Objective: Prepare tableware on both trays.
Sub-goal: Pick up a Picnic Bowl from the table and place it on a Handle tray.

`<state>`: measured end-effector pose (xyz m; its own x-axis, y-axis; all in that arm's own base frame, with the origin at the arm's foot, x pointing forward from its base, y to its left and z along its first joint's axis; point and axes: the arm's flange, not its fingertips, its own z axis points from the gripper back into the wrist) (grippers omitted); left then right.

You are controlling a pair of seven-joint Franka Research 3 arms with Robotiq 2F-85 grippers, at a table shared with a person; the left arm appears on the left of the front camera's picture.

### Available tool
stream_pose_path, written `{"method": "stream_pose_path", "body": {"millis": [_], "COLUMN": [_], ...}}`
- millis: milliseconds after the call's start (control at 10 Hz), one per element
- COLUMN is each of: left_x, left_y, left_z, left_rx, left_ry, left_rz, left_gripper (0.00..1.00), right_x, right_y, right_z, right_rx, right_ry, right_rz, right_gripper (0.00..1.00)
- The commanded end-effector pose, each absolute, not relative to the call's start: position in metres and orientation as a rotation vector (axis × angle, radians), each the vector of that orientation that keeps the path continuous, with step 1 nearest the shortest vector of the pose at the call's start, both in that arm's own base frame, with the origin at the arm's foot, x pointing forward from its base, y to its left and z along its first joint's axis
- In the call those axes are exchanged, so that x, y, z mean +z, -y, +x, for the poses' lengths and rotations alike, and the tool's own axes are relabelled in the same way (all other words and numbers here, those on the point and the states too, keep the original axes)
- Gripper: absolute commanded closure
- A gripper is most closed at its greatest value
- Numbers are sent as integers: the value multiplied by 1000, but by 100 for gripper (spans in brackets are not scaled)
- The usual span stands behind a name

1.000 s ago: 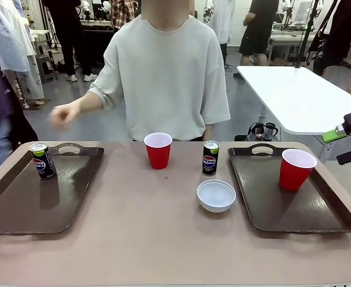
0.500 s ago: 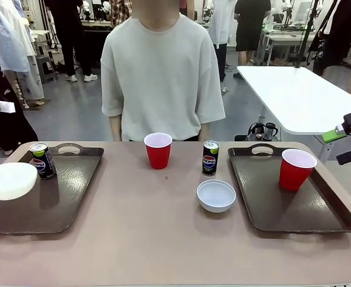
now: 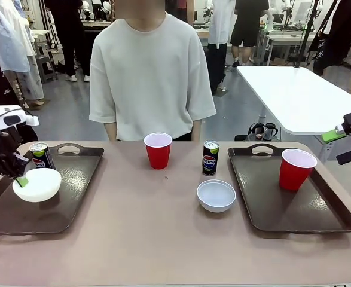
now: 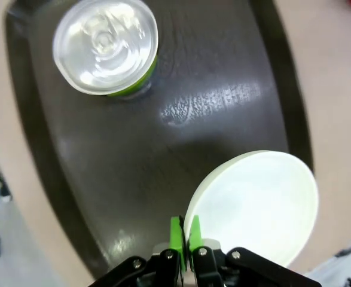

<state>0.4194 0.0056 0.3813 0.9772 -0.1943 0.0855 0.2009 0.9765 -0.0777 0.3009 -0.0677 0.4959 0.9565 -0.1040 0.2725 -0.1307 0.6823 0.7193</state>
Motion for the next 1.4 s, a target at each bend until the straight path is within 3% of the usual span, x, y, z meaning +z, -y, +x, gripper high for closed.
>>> {"method": "stream_pose_path", "body": {"millis": [0,300,400,500,600,700,800,1000,1100,1300], "left_x": [359,341,342,344,352,357,365,385,401,436], "left_y": [1,-2,-4,-2,-3,-3,-4,-3,-3,-1], "left_z": [423,426,423,423,420,420,417,409,404,393], "left_rx": [-185,-187,-191,-192,-192,-200,-206,-225,-243,-280], "left_ry": [90,78,75,79,81,78,72,31,14,-7], "left_rz": [-92,-69,-70,-80,-87,-100,-114,-153,-186,-335], "left_gripper": [96,96,57,36,0,16,0,0,34,14], "right_x": [495,495,495,495,495,495,495,495,495,495], "right_y": [68,68,68,68,68,68,68,68,68,68], "right_z": [304,304,304,304,304,304,304,304,304,304], "right_rx": [23,23,23,23,23,23,23,23,23,23], "right_ry": [313,313,313,313,313,313,313,313,313,313], "right_rz": [850,850,850,850,850,850,850,850,850,850], "right_gripper": [0,0,0,0,0,0,0,0,0,0]}}
